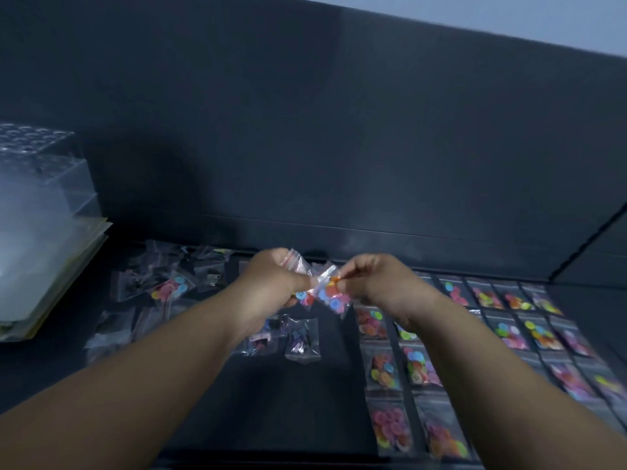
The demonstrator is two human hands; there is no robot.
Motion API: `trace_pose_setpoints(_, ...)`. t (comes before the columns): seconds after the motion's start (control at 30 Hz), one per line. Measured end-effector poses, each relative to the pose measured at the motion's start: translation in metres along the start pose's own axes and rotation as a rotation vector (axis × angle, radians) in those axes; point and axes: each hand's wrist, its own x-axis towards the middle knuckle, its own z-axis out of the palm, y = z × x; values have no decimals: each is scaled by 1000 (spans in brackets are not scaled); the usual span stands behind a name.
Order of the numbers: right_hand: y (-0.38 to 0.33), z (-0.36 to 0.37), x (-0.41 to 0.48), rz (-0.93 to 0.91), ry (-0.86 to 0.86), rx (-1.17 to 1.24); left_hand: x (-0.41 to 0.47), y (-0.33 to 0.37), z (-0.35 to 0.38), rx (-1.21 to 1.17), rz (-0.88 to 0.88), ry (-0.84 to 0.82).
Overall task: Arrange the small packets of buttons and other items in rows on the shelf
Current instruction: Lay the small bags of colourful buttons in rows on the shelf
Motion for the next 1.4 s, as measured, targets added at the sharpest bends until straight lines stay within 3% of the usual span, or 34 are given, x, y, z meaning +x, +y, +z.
trace_pose_setpoints(0.13, 20, -16, 3, 114, 149, 5, -2, -15, 9, 224, 43, -53)
trace_pose_setpoints(0.33, 41, -5, 3, 265, 159, 48, -11, -38, 21, 659, 150, -143)
trace_pose_setpoints(0.53, 42, 17, 18, 292, 196, -74, -12, -46, 9, 760, 148, -109)
trace_pose_setpoints(0.63, 40, 20, 17, 181, 182, -425, -11, -49, -1, 729, 147, -97)
trace_pose_setpoints(0.73, 41, 13, 4, -43, 198, -813, -10, -50, -8, 656, 137, -85)
trace_pose_setpoints(0.87, 56, 5, -7, -445, 1, -999, -7, -48, -8, 565, 158, -17)
trace_pose_setpoints(0.93, 66, 7, -10, -479, -107, -1061, -6, -43, -5, 465, 137, 15)
trace_pose_setpoints(1.27, 81, 12, -12, -466, -174, -1105, -10, -23, 9, -144, -127, 51)
trace_pose_setpoints(1.33, 76, 10, -14, -496, -122, -990, -12, -20, 11, -193, -159, 28)
trace_pose_setpoints(1.4, 64, 8, -15, -442, 13, -710, -14, -18, 12, -180, -155, -6)
